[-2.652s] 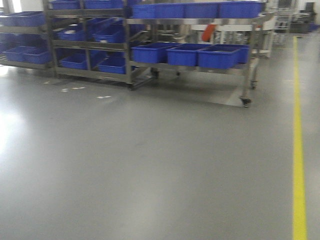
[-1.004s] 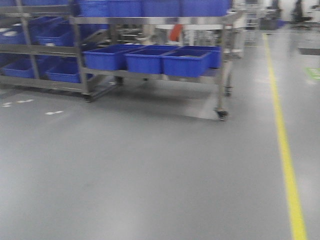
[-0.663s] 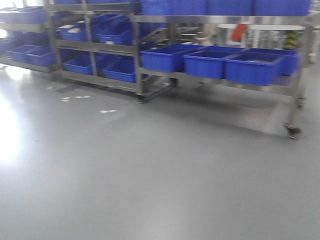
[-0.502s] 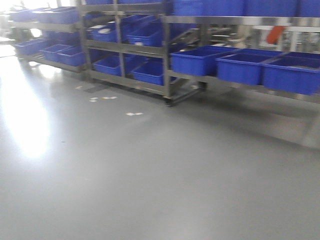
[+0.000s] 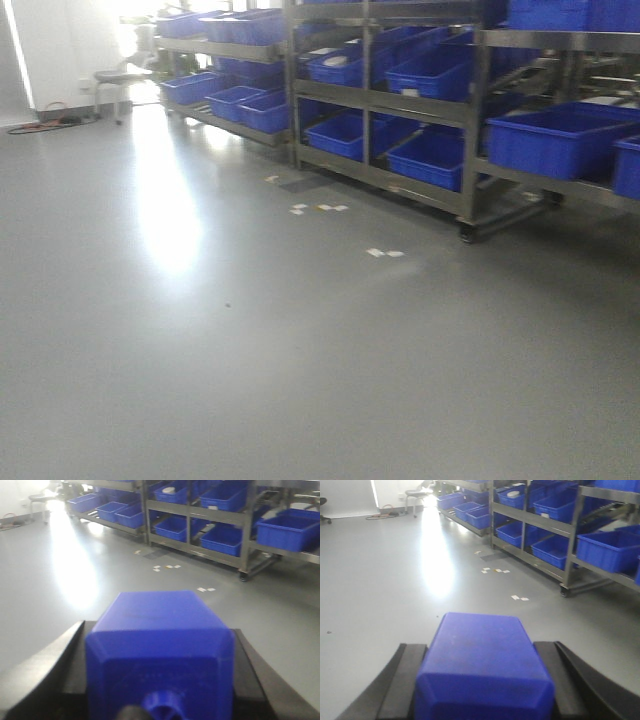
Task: Pick and sort blue part to right shelf
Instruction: 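Drive the base to the blue bin shelf holding both parts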
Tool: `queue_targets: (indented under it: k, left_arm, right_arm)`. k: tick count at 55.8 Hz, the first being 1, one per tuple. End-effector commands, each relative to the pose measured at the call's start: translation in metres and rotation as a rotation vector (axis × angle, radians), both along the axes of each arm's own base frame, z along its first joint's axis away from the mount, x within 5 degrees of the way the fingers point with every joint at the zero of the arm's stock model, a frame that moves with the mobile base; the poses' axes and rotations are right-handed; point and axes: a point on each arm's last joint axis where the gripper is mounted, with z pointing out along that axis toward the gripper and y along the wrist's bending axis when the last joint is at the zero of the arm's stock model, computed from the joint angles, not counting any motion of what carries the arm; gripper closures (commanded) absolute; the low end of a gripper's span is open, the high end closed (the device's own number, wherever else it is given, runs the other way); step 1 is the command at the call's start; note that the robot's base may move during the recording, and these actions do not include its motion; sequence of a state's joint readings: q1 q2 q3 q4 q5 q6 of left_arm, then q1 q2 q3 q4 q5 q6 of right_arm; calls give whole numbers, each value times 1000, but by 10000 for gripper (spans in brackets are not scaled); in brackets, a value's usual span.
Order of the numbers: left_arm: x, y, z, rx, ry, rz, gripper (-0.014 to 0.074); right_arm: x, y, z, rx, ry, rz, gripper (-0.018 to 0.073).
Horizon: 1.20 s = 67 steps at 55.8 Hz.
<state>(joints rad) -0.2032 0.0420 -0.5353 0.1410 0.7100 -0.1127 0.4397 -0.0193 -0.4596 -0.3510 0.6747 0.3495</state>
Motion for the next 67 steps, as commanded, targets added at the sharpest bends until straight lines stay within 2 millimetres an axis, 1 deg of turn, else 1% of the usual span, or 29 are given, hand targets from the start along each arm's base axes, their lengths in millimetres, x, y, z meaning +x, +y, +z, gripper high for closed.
queue_targets:
  k: [1, 67]
  left_arm:
    - [2, -1, 16, -14, -93, -9, 262]
    - [2, -1, 16, -14, -93, -9, 262]
  right_arm:
    - [-4, -1, 16, 0, -121, 11, 361]
    - [-4, -1, 16, 0, -121, 11, 361]
